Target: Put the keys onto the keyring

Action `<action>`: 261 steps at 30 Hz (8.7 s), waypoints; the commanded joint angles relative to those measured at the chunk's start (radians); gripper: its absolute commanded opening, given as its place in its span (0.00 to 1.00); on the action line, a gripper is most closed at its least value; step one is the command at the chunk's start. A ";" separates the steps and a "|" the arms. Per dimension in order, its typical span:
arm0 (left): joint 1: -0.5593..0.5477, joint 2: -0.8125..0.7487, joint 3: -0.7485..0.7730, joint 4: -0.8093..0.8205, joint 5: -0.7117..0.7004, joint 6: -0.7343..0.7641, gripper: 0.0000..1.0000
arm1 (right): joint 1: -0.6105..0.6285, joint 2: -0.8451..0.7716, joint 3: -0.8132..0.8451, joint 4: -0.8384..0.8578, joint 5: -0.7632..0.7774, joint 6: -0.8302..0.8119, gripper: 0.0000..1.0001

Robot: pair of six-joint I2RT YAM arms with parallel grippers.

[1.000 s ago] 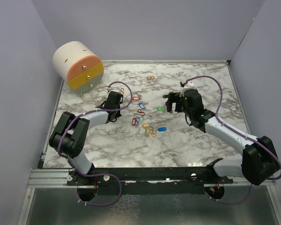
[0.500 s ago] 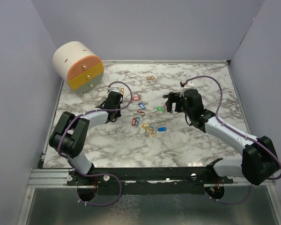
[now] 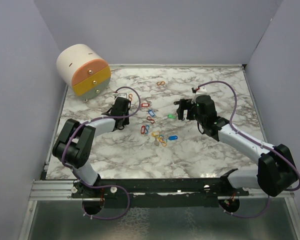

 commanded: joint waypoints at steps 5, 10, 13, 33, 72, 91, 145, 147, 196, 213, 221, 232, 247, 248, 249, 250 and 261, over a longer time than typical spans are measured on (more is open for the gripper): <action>0.000 0.018 -0.011 -0.060 0.013 0.006 0.00 | 0.004 -0.003 0.003 -0.023 0.027 -0.008 0.86; 0.001 0.008 -0.013 -0.060 0.013 0.006 0.00 | 0.004 -0.009 0.002 -0.027 0.027 -0.009 0.86; -0.001 -0.002 -0.013 -0.060 0.011 0.006 0.00 | 0.004 -0.013 0.001 -0.026 0.027 -0.008 0.86; -0.160 -0.198 0.019 -0.046 0.046 0.009 0.00 | 0.004 0.329 0.234 -0.119 0.021 0.062 0.53; -0.180 -0.162 0.043 -0.043 -0.010 0.024 0.00 | -0.008 0.658 0.578 -0.050 -0.199 0.054 0.51; -0.177 -0.223 0.021 -0.078 -0.070 0.041 0.00 | 0.088 0.874 0.793 -0.036 -0.274 0.192 0.45; -0.146 -0.234 -0.007 -0.052 -0.054 0.057 0.00 | 0.106 0.899 0.760 -0.001 -0.175 0.187 0.01; -0.147 -0.232 -0.006 -0.046 -0.042 0.059 0.00 | 0.106 0.845 0.707 0.030 -0.156 0.166 0.01; -0.148 -0.227 -0.001 -0.050 -0.034 0.049 0.00 | 0.185 0.908 0.739 0.008 -0.084 -0.261 0.34; -0.148 -0.226 0.002 -0.050 -0.037 0.053 0.00 | 0.186 0.871 0.704 0.068 -0.003 -0.262 0.01; -0.149 -0.244 -0.009 -0.024 0.009 0.072 0.00 | 0.185 0.648 0.463 0.243 -0.037 -0.260 0.01; -0.150 -0.285 -0.022 0.066 0.163 0.097 0.00 | 0.184 0.373 0.131 0.518 -0.169 -0.311 0.01; -0.194 -0.281 -0.026 0.175 0.350 0.177 0.00 | 0.171 0.225 -0.103 0.723 -0.511 -0.466 0.01; -0.200 -0.275 -0.023 0.174 0.352 0.181 0.00 | 0.171 0.224 -0.104 0.724 -0.521 -0.469 0.01; -0.204 -0.272 -0.020 0.174 0.353 0.186 0.00 | 0.171 0.225 -0.105 0.725 -0.530 -0.471 0.01; -0.209 -0.267 -0.016 0.174 0.354 0.190 0.00 | 0.171 0.228 -0.104 0.725 -0.534 -0.473 0.01; -0.255 -0.236 0.019 0.158 0.316 0.215 0.00 | 0.171 0.254 -0.076 0.683 -0.585 -0.492 0.01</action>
